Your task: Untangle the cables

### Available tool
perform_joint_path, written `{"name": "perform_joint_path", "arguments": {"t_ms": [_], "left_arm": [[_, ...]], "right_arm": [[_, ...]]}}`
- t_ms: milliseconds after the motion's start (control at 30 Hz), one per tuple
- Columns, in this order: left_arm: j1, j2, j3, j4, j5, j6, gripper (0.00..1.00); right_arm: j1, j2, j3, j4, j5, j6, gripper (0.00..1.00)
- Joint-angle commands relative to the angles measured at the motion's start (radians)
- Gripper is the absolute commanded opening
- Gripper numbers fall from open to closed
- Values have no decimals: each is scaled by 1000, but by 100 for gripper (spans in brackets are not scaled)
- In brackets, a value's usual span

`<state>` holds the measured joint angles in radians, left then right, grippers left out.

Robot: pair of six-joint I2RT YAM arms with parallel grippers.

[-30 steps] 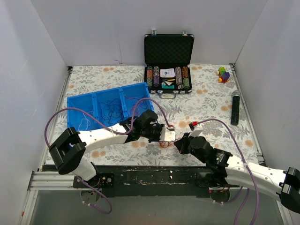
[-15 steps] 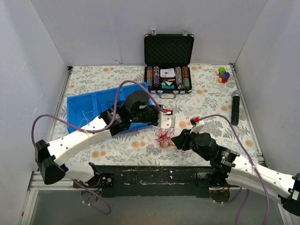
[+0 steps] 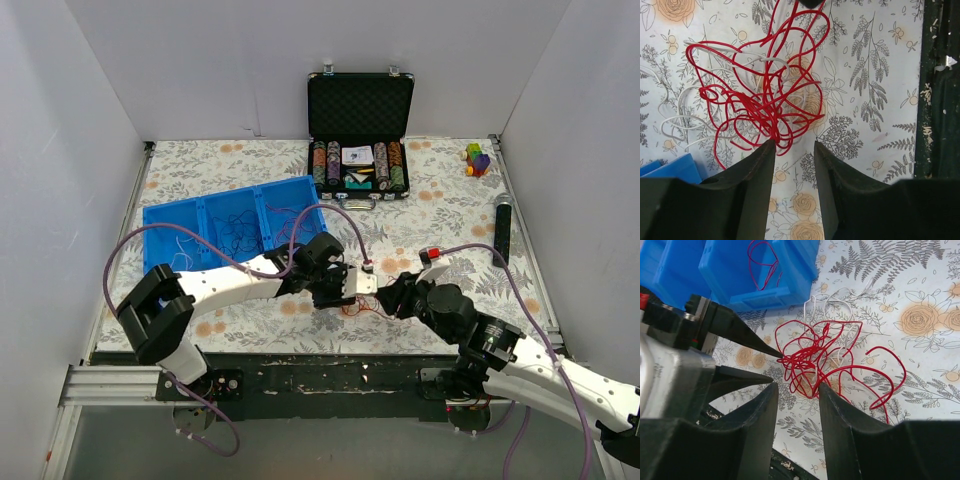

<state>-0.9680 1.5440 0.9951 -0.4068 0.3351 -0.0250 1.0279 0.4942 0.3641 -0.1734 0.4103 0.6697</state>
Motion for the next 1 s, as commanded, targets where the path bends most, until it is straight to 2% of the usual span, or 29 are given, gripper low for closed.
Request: {"name": "perform_joint_path", "arguments": {"t_ms": [0, 267, 533, 667, 733, 833, 867, 967], "left_arm": [[8, 14, 66, 71, 45, -30, 37], [8, 25, 91, 80, 104, -61, 34], [6, 48, 43, 161, 32, -38, 35], [5, 54, 37, 135, 35, 2, 34], [5, 62, 33, 119, 47, 20, 26], [5, 65, 28, 115, 38, 68, 4], [3, 67, 31, 111, 33, 76, 0], [5, 67, 62, 109, 4, 79, 0]], "right_arm": [[0, -5, 4, -14, 36, 7, 45], [0, -25, -16, 9, 32, 30, 26], [1, -36, -13, -11, 31, 41, 26], [0, -45, -17, -14, 35, 41, 26], [0, -46, -11, -20, 39, 39, 26], [0, -46, -7, -28, 45, 36, 26], [0, -46, -7, -31, 45, 36, 26], [1, -46, -8, -31, 48, 36, 26]]}}
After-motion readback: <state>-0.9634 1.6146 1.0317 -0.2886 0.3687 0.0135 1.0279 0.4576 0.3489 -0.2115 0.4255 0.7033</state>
